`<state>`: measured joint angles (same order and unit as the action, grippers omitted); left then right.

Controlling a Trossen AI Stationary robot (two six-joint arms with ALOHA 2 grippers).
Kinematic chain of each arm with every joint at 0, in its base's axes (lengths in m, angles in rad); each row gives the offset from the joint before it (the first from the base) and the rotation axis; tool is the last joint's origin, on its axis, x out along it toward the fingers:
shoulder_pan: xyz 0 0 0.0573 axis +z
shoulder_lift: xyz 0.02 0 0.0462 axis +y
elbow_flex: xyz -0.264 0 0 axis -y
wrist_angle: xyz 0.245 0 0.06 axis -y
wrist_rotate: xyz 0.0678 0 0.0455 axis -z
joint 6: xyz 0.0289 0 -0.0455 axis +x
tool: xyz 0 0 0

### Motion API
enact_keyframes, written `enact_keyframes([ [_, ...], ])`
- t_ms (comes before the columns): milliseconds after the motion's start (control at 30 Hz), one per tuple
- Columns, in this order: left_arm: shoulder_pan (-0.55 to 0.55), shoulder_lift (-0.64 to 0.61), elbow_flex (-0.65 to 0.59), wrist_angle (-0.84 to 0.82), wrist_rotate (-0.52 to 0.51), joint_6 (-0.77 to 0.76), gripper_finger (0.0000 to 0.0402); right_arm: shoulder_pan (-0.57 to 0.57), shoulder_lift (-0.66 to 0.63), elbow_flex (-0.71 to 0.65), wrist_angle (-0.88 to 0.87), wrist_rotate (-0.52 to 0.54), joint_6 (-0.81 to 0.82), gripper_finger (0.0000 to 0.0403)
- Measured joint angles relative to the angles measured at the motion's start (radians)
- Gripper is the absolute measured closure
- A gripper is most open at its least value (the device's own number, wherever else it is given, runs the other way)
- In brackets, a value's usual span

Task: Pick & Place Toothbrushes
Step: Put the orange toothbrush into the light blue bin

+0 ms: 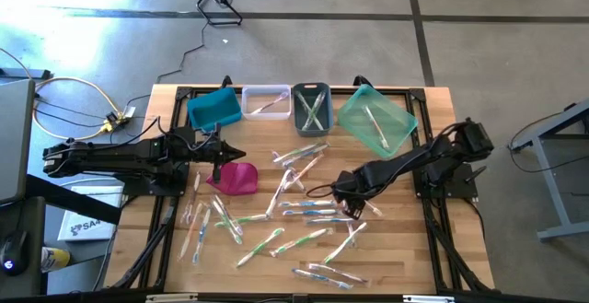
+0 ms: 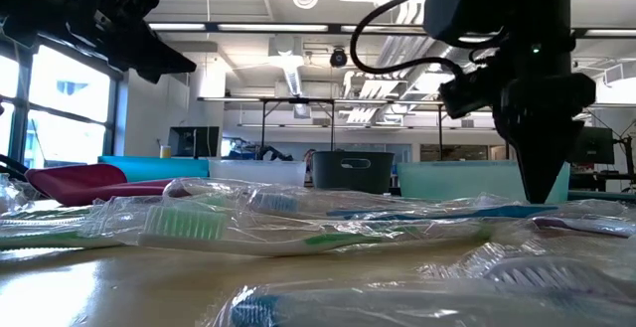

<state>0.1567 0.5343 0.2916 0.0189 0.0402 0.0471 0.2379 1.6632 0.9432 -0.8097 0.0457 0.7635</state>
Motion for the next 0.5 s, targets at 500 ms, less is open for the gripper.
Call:
enact_keyframes([
  [500,0.000,0.000,0.000,-0.011,0.000,0.000,0.0399,0.000,0.058,-0.034,0.082,0.028,0.000,0.0258],
])
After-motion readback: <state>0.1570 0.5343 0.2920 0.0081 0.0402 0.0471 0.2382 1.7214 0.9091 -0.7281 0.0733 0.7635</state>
